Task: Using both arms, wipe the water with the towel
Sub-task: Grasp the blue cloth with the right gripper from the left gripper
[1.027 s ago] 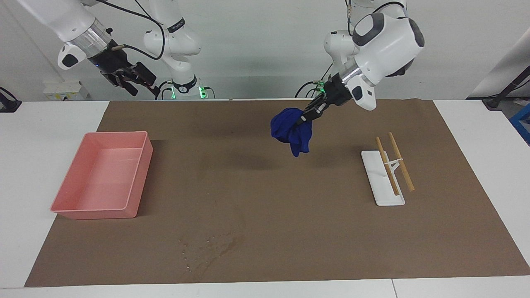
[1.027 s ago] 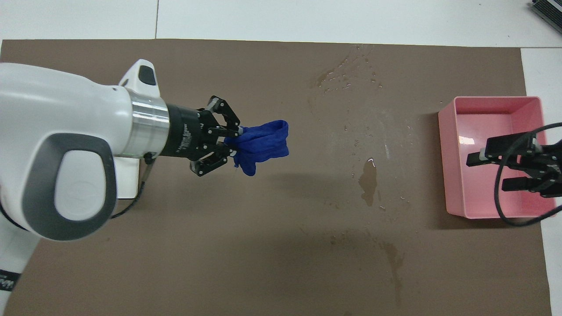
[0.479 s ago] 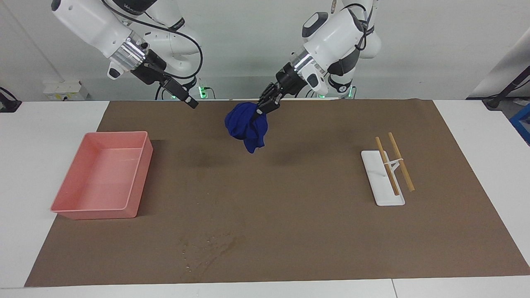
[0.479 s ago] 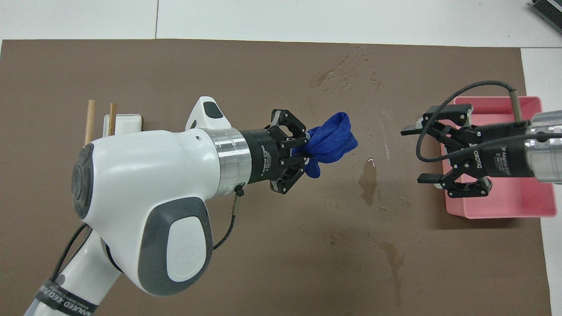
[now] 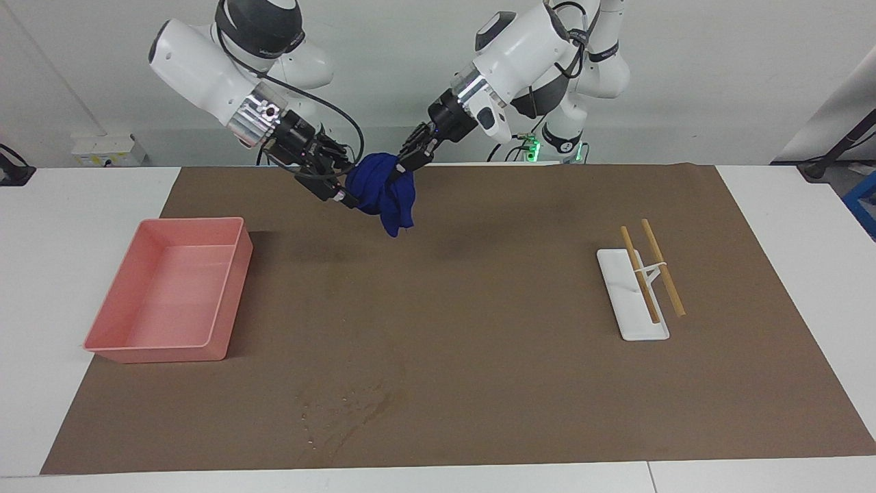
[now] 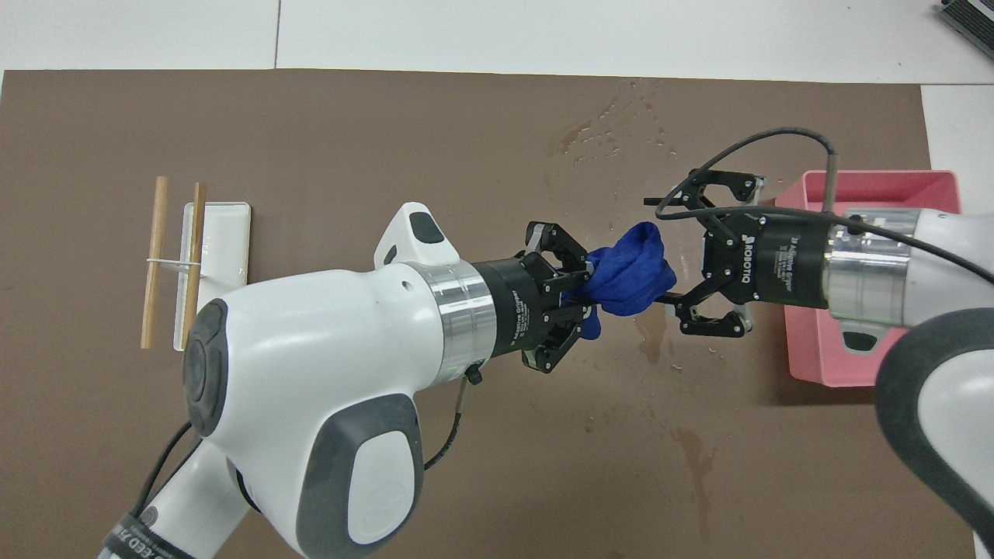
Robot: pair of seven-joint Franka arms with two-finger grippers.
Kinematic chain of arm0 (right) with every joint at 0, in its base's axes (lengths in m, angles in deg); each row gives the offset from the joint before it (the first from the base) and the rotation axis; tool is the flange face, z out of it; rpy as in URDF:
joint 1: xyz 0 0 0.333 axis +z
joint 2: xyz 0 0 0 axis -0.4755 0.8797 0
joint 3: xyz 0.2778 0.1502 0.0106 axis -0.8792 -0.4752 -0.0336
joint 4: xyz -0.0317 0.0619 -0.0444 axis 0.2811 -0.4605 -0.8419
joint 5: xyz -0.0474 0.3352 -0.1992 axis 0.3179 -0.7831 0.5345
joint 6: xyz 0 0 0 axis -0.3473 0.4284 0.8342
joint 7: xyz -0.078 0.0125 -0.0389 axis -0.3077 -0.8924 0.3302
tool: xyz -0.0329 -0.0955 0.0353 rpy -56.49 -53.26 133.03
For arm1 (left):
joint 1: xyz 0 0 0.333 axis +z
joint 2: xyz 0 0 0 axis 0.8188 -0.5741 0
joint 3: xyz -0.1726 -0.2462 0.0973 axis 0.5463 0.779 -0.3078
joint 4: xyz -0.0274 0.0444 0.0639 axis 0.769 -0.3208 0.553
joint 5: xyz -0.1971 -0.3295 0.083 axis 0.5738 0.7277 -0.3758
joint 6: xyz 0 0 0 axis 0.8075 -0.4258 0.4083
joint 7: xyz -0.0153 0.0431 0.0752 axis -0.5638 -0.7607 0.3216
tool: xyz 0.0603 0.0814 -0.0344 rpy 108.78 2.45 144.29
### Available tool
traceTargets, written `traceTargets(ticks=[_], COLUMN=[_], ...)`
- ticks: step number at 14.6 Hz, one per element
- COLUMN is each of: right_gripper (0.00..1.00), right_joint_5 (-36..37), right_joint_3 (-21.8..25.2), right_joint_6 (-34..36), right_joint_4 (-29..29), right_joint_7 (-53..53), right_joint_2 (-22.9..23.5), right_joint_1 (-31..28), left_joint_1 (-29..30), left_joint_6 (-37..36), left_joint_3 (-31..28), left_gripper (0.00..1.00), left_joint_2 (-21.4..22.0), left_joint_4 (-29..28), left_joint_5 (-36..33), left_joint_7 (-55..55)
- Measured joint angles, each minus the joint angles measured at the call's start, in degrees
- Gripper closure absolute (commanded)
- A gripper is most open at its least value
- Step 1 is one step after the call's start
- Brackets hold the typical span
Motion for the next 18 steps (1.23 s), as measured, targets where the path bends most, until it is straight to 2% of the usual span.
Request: traceTargets(ticks=[5, 6, 7, 8, 17, 18], right_gripper=[0.0, 0.23, 0.7, 1.0, 1.0, 1.0], right_joint_5=[-0.04, 0.15, 0.44, 0.62, 2.79, 3.02], right_joint_3=[0.21, 0.15, 0.14, 0.09, 0.29, 0.33], right_joint_6=[-0.75, -0.75, -0.76, -0.8, 0.7, 0.99], right_joint_4=[-1.59, -1.59, -1.59, -1.6, -1.8, -1.8], right_joint_7=[0.09, -0.32, -1.19, -2.55, -14.91, -15.34], right_joint_2=[0.26, 0.25, 0.25, 0.25, 0.26, 0.26], right_joint_1=[0.8, 1.08, 1.62, 2.03, 2.2, 2.18], left_joint_1=[-2.09, -2.51, -2.85, -3.06, -3.15, -3.16], left_joint_6=[5.71, 6.83, 7.71, 8.2, 8.65, 8.65], left_joint_3=[0.03, 0.01, 0.01, -0.02, -0.09, -0.07], left_gripper=[1.0, 1.0, 1.0, 1.0, 1.0, 0.88], left_joint_2=[0.0, 0.0, 0.0, 0.0, 0.02, 0.02], left_joint_4=[-0.13, -0.18, -0.21, -0.26, -1.23, -1.32], left_joint_5=[0.11, 0.11, 0.12, 0.13, 0.23, 0.23], left_joint_7=[5.74, 6.67, 7.31, 7.8, 8.38, 8.38])
